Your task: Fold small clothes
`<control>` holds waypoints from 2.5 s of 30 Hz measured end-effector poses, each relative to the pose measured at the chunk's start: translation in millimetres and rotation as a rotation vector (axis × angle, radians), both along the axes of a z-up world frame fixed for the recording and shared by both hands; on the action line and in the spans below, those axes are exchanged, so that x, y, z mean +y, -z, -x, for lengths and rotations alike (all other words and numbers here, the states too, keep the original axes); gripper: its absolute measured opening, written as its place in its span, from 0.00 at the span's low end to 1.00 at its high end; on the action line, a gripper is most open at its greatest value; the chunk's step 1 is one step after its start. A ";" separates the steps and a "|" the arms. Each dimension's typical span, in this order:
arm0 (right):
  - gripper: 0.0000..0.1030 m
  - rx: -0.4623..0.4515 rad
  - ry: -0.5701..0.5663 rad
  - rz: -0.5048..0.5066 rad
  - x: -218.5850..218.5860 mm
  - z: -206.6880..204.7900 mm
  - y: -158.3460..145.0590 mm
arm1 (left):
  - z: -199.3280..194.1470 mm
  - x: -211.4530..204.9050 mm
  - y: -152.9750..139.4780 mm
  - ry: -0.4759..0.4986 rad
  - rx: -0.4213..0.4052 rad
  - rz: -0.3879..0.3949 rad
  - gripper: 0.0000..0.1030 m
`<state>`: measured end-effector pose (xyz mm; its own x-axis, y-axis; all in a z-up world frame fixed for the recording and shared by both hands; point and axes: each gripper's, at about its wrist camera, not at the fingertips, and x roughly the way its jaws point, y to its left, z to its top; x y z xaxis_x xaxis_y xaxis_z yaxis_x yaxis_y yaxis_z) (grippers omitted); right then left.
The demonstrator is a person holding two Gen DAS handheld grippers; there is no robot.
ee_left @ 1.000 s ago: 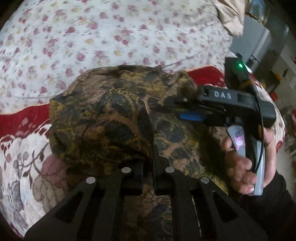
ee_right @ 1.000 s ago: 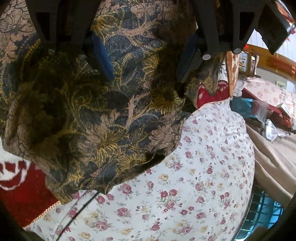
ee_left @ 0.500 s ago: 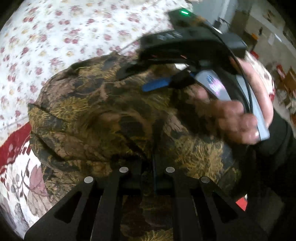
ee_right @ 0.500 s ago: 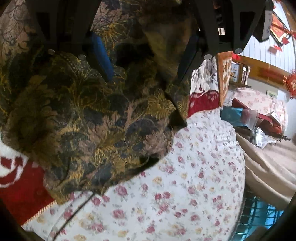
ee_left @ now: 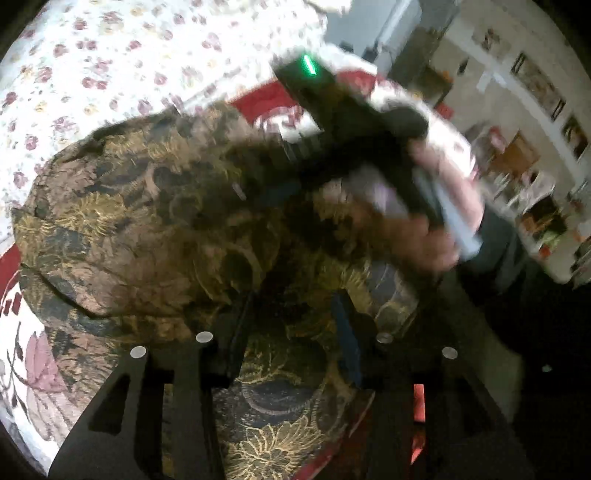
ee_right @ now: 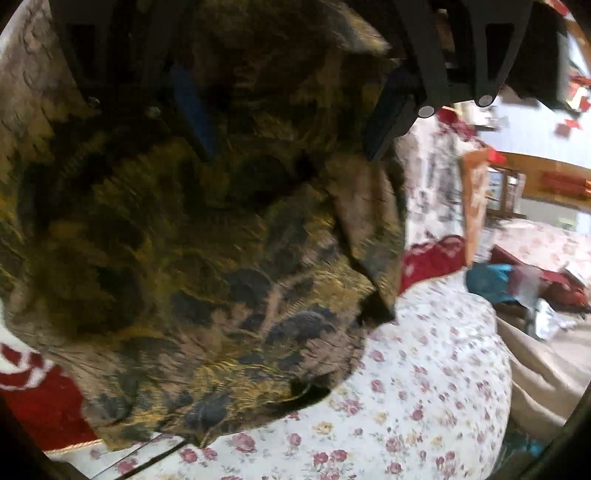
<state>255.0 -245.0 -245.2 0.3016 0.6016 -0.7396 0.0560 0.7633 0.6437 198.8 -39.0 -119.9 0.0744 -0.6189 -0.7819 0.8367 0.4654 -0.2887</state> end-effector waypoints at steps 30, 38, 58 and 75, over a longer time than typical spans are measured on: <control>0.78 -0.248 0.058 0.278 -29.3 137.8 -76.9 | -135.7 114.3 49.7 -0.903 0.278 0.029 0.54; 0.77 -0.153 -0.011 0.186 -4.6 57.3 -41.9 | -126.5 82.3 50.9 -0.807 0.257 -0.018 0.54; 0.13 -0.037 0.098 0.198 19.3 206.5 -28.2 | -114.5 88.6 37.9 -0.846 0.226 0.003 0.54; 0.78 -0.135 -0.147 0.080 48.4 -97.3 -70.7 | -172.6 144.6 85.5 -1.137 0.465 0.152 0.45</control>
<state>352.3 -196.6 -174.5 0.3148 0.5876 -0.7454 -0.1425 0.8057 0.5750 371.4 105.6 -205.3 0.3633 -0.4717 -0.8035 -0.2168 0.7959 -0.5653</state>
